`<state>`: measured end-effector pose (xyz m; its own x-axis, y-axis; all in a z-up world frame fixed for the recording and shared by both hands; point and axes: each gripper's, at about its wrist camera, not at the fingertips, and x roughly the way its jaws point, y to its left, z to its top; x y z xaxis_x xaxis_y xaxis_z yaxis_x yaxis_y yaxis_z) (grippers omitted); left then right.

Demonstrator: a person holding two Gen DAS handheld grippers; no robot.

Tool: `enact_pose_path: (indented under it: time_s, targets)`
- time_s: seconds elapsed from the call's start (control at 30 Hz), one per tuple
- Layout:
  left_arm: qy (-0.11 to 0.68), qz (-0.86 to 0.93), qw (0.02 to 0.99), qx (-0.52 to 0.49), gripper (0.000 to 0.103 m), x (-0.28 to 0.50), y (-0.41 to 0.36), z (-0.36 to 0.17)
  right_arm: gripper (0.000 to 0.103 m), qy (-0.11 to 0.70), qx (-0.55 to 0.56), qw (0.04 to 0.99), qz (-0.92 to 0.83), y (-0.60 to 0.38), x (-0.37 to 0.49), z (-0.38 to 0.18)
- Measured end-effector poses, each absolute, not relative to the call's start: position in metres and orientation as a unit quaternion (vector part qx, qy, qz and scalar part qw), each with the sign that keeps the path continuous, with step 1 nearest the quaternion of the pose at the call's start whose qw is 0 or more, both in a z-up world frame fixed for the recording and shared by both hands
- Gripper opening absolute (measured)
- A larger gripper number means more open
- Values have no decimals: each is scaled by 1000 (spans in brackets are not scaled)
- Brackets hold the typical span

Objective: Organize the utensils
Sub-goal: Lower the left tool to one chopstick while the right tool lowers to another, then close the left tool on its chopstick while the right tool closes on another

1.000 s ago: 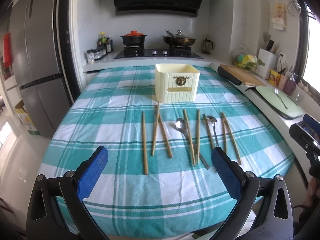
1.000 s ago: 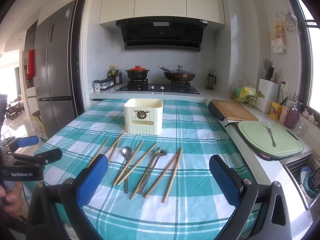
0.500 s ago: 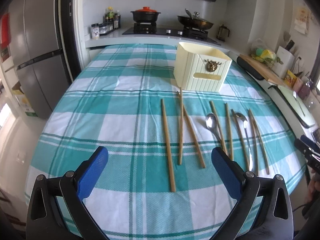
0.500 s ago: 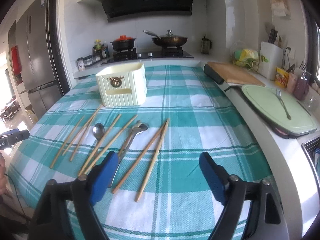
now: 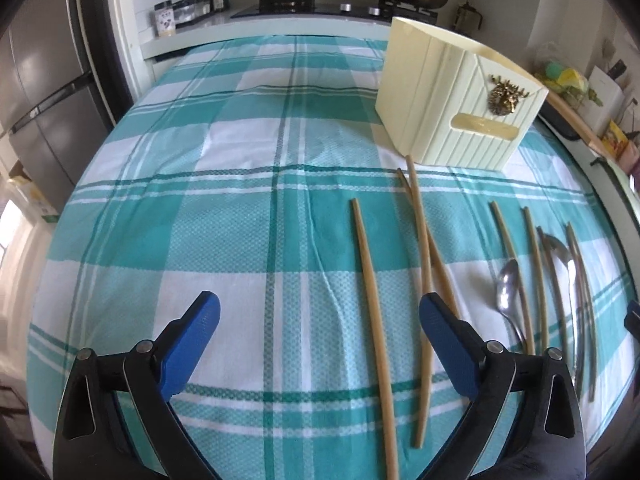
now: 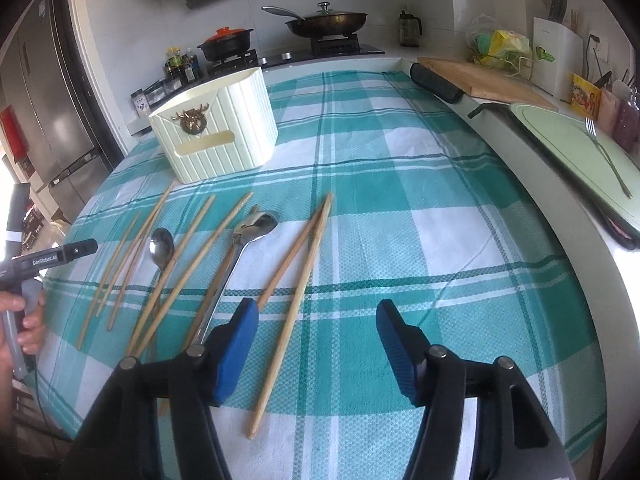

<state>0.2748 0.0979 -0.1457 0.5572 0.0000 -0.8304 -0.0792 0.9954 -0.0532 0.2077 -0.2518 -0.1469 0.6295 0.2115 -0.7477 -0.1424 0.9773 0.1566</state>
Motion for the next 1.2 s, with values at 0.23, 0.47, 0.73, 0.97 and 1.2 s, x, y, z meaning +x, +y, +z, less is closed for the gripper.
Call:
enact_pose_path:
  time_s: [0.23, 0.47, 0.73, 0.97, 1.2]
  targets:
    - [490, 9, 871, 1, 91, 299, 88, -160, 57, 461, 30, 879, 115, -246, 248, -167]
    - [512, -7, 859, 8, 87, 311, 87, -170, 32, 500, -30, 858, 116, -232, 287, -185]
    - [531, -36, 846, 3, 68, 335, 86, -166, 25, 529, -52, 838, 124, -229, 330, -184]
    - [543, -41, 838, 20, 29, 347, 74, -164, 12, 546, -44, 827, 126, -227, 361, -185]
    - [527, -39, 848, 30, 6, 339, 65, -162, 7, 543, -5, 830, 130, -236, 374, -185]
